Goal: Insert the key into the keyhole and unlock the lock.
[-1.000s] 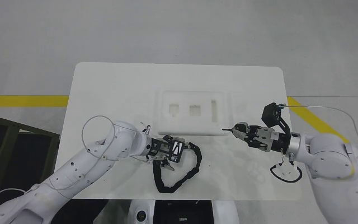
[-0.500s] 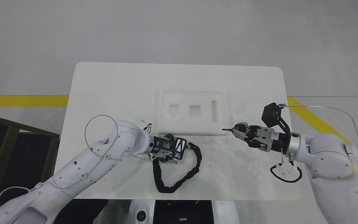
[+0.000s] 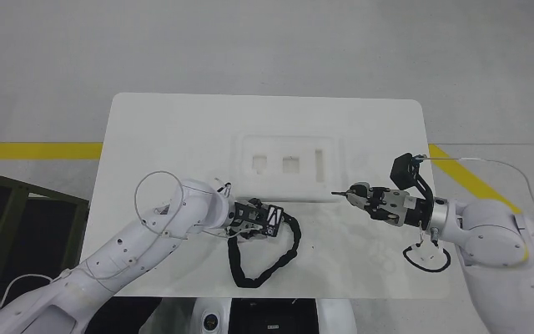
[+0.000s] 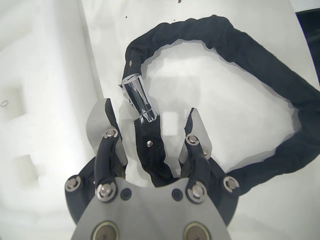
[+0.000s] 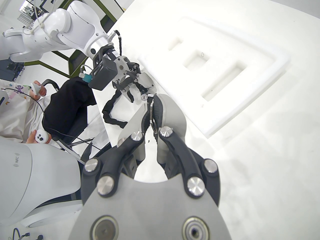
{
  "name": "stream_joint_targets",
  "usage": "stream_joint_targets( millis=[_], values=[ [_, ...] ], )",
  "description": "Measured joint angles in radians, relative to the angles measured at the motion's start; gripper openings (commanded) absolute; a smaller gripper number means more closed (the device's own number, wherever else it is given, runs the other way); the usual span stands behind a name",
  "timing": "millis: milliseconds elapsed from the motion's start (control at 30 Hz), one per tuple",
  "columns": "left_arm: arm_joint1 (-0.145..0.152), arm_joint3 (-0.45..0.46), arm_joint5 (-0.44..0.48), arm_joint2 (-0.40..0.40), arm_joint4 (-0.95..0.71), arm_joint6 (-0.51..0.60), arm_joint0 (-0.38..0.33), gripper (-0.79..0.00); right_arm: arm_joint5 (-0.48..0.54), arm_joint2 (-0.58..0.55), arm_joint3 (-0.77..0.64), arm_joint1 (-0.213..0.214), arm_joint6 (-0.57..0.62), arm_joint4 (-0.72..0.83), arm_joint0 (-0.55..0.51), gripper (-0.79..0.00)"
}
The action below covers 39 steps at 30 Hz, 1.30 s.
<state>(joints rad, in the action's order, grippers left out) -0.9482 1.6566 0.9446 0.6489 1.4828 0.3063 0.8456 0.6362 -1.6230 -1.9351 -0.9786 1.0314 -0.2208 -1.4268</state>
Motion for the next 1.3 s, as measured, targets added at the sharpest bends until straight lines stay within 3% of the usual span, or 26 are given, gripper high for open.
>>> stream_joint_targets(
  millis=[367,533,900,1300],
  values=[
    [-0.017,-0.040,-0.024,0.011,-0.051,0.018,-0.002,-0.579,0.000,0.000,0.000,0.000,0.000,0.000,0.000,-0.785],
    [-0.021,-0.059,-0.033,0.025,-0.088,0.022,0.001,-0.785,0.000,0.000,0.000,0.000,0.000,0.000,0.000,-0.785],
    [-0.016,-0.088,-0.007,0.079,-0.148,-0.059,0.027,-0.785,0.000,0.000,0.000,0.000,0.000,0.000,0.000,-0.785],
    [0.009,-0.122,0.049,0.166,-0.152,-0.286,0.106,-0.785,0.000,0.000,0.000,0.000,0.000,0.000,0.000,-0.785]
  ],
)
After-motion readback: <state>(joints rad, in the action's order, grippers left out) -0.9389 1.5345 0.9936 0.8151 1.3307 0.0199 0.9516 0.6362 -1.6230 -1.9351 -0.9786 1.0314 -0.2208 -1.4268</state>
